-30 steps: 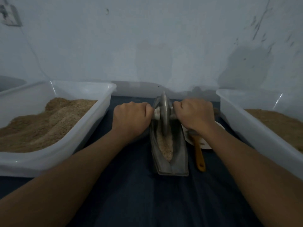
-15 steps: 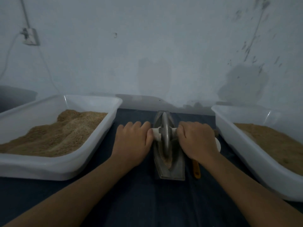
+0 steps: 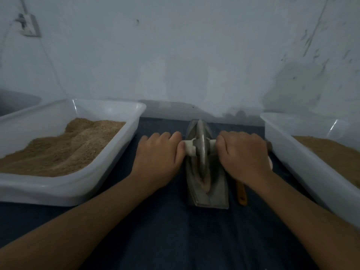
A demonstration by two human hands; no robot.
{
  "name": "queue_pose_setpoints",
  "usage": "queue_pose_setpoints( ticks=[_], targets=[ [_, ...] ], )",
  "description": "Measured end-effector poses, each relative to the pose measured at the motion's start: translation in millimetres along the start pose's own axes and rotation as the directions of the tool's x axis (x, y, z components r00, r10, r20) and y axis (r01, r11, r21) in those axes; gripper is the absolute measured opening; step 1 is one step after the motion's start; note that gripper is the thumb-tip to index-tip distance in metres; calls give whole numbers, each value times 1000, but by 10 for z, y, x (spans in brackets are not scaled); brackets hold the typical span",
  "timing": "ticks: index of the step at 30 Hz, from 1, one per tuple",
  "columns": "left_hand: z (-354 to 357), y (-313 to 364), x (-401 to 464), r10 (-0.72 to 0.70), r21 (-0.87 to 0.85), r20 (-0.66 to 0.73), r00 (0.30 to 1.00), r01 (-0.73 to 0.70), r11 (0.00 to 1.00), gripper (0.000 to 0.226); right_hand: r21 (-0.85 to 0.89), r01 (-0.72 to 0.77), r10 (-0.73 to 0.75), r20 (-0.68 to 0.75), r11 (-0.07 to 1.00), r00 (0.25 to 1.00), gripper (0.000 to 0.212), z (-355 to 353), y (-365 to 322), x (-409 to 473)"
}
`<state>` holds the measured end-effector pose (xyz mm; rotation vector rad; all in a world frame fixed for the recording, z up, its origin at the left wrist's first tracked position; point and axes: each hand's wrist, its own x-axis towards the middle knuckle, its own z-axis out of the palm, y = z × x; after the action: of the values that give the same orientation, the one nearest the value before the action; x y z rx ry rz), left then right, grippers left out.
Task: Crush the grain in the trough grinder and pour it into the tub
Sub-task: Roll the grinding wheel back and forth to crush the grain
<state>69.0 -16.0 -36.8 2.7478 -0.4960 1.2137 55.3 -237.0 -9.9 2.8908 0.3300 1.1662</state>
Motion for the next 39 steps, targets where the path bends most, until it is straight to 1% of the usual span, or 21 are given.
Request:
queue_pose_setpoints(
  ticks=[3,5,7,9,12,14,15,17,18,20,21,22,25,27,32,36,39],
  targets=[
    [122,-9,229,-28,100,59,998,22,995,38,-146,36,-14,146,989,989,53,155,73,210],
    [199,-27,354,-20,179,107,994,0,984,38,-124,27,0,212,992,977,51,249,142,367],
    [262,-56,448,41,229,165,985,-79,970,31,-94,24,3,270,995,963,46,309,188,500],
    [290,-87,522,85,226,227,970,-137,965,28,-77,16,9,312,997,950,46,332,216,590],
    [280,-111,626,79,151,278,957,-125,981,37,-59,3,17,330,998,944,44,317,230,623],
    [264,-103,623,67,132,285,956,-108,985,36,-64,-4,25,325,998,945,46,300,203,597],
    [259,-100,595,68,131,270,960,-107,986,34,-53,-18,33,311,998,950,49,298,190,575],
    [244,-81,488,70,151,215,974,-104,983,26,-7,-98,96,274,995,957,52,269,165,500],
    [231,-69,432,50,160,189,981,-81,984,27,-14,-108,108,258,994,960,51,248,154,446],
    [171,-39,347,-14,94,125,992,3,996,36,-83,-14,29,184,996,982,42,206,121,298],
    [135,-22,301,-37,52,102,994,32,998,38,-88,31,-19,137,996,990,38,174,97,218],
    [103,-8,248,-34,34,74,997,32,999,38,-74,51,-44,94,996,995,37,134,71,151],
    [-1,8,48,-8,14,5,1000,8,1000,33,28,-21,21,16,999,1000,39,7,0,16],
    [-61,14,-68,-8,4,-10,1000,8,1000,31,35,-10,11,-18,999,1000,39,-33,-26,-60],
    [-107,48,-168,13,20,-61,998,-12,1000,27,21,1,0,-45,1000,999,33,-106,-32,-203],
    [-68,25,-134,8,12,-57,998,-7,1000,29,24,5,-4,-61,1000,998,34,-38,-18,-162],
    [-7,9,-8,18,-2,-31,999,-19,1000,32,26,-5,6,-37,1000,999,41,37,26,-61]
  ],
)
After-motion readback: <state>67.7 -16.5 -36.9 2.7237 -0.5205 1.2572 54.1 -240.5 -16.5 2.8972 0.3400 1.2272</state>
